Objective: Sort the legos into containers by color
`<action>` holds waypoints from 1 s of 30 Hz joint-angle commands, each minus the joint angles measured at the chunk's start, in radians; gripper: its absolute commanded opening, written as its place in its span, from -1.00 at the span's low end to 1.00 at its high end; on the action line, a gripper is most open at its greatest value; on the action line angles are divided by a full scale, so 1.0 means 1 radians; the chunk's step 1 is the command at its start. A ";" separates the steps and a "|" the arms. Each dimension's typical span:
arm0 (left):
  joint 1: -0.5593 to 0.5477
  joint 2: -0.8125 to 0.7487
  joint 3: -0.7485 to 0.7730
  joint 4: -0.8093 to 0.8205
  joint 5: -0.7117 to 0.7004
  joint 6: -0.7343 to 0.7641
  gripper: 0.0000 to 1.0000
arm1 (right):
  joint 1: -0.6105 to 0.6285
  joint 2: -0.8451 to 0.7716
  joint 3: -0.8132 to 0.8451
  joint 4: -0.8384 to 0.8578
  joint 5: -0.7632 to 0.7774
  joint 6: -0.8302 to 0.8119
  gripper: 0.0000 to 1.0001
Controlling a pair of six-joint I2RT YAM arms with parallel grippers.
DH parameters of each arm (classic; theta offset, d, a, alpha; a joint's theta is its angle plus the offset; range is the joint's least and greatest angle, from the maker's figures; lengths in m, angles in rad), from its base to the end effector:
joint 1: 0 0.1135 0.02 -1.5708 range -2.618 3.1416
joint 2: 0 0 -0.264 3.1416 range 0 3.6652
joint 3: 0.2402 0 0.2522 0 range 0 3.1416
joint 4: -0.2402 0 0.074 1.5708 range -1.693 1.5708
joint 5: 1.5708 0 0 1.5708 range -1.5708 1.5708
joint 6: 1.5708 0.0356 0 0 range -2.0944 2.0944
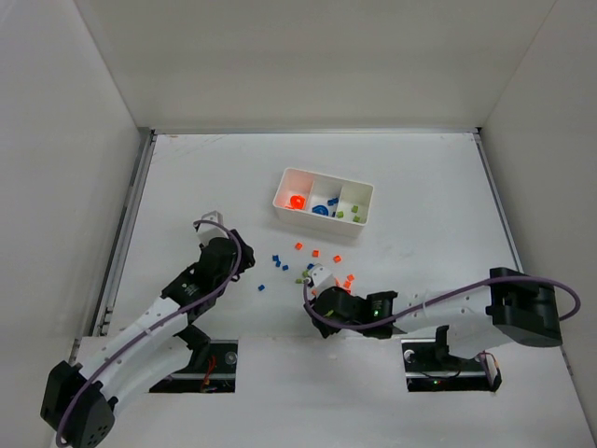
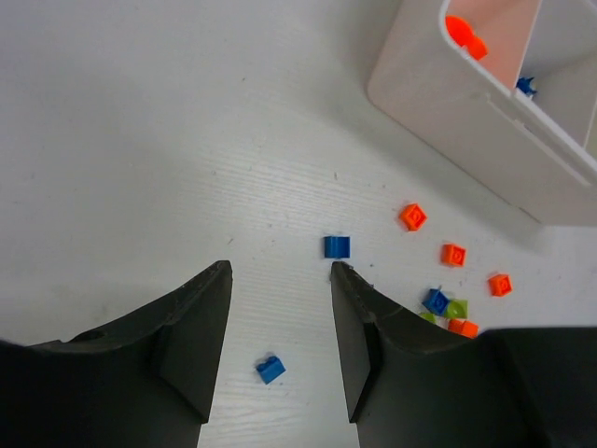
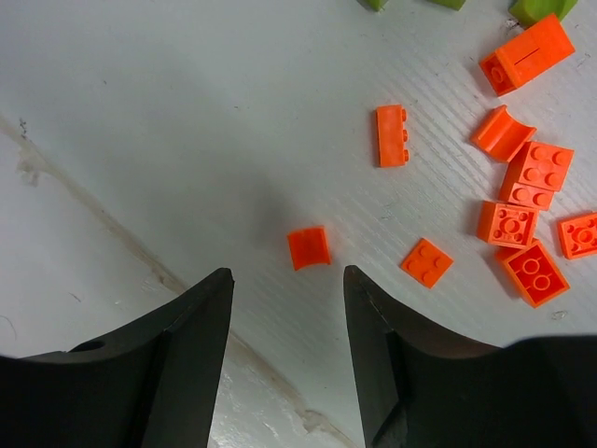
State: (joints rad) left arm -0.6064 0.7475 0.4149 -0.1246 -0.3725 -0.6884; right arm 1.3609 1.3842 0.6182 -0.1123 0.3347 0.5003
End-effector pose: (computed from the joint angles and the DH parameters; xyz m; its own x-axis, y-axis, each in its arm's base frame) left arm 0.1501 -0.0883 0.2224 -0.4469 -0.4102 -0.7950 -0.0277 0.8946 -0.4460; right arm 0.0652 0.2498 0.1635 -0.5629 -0.4677 -0.6815 -0.6953 0.7138 0.0844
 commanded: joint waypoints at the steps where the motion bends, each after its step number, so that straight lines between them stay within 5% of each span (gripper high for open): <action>1: 0.006 -0.030 -0.024 -0.082 -0.014 -0.023 -0.12 | -0.012 0.019 0.035 0.013 0.015 -0.009 0.12; 10: -0.011 -0.027 -0.013 -0.142 -0.006 -0.068 -0.12 | -0.035 0.090 0.057 0.033 0.041 -0.022 -0.05; 16: -0.049 0.001 -0.005 -0.152 -0.013 -0.097 -0.10 | -0.039 0.101 0.061 0.020 0.017 -0.016 -0.45; 21: -0.080 0.013 -0.011 -0.135 -0.019 -0.114 -0.09 | -0.049 0.056 0.072 0.013 0.029 -0.019 -0.54; 30: -0.169 0.059 0.001 -0.104 -0.029 -0.148 -0.08 | -0.298 -0.019 0.288 0.095 -0.008 -0.118 -0.56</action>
State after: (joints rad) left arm -0.7521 0.7952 0.4000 -0.2470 -0.3725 -0.7765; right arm 1.1259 1.3907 0.7868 -0.1047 0.3443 0.4385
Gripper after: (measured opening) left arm 0.459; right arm 0.253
